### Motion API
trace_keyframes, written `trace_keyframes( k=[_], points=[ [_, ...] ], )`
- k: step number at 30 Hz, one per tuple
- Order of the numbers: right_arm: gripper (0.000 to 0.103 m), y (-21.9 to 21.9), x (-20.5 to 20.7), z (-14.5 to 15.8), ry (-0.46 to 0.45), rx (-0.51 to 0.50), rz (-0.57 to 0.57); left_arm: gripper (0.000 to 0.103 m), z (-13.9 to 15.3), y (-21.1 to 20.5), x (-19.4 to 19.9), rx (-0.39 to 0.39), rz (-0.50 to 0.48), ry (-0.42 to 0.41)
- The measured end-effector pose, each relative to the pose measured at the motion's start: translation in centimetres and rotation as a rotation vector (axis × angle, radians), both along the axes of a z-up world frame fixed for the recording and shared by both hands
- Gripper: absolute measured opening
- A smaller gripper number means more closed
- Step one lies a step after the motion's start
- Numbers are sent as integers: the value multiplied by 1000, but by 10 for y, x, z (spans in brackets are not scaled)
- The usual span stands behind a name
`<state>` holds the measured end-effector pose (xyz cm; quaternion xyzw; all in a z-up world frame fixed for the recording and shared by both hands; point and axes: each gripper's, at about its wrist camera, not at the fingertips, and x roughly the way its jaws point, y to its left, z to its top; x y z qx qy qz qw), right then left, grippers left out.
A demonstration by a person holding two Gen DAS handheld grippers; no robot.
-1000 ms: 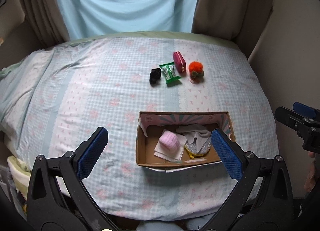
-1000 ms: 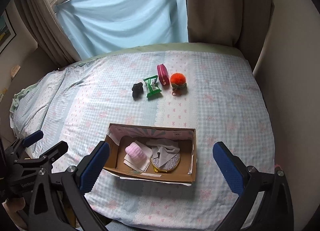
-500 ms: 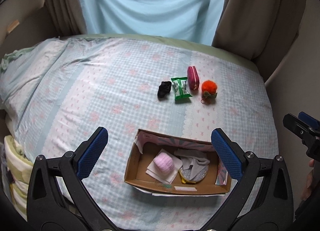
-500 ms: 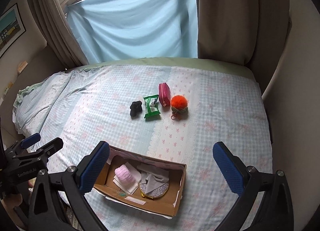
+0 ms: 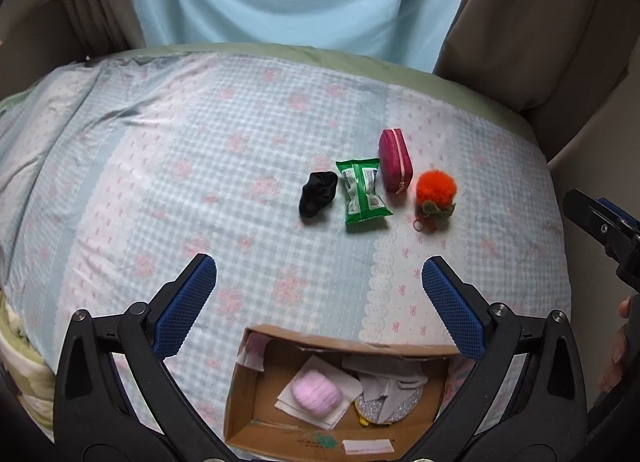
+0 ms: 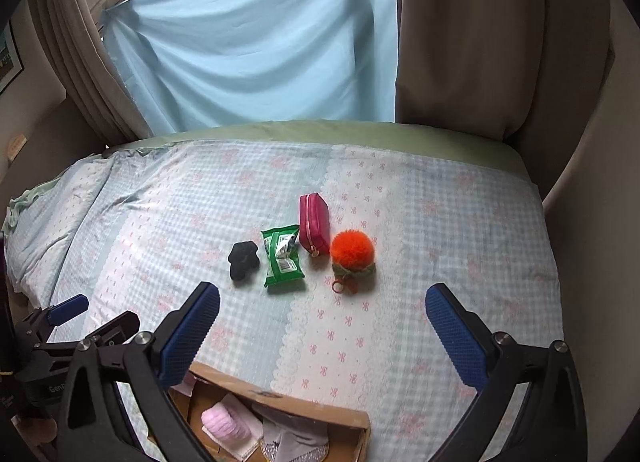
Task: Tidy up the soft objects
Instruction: 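Withdraw both tools from the box toward the remaining items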
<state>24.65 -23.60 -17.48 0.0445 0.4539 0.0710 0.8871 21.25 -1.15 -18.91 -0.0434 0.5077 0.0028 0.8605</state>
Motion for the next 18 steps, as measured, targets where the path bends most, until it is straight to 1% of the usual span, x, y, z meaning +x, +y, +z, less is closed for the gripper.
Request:
trace_keyframes(
  k=[6,11,16,18],
  points=[
    [103,13,74,-39,54,-2,-1,102,-50,7,69,4,-20,65],
    [102,31,129,-83,124,-31,15,102,-101,14,122,-9,-37,129],
    [102,44,172,-127,188,-47,16,102,-156,17,161,-19,-57,197],
    [97,47,188,-147,216,-48,13,100,-177,17,173,-28,-66,220]
  ],
)
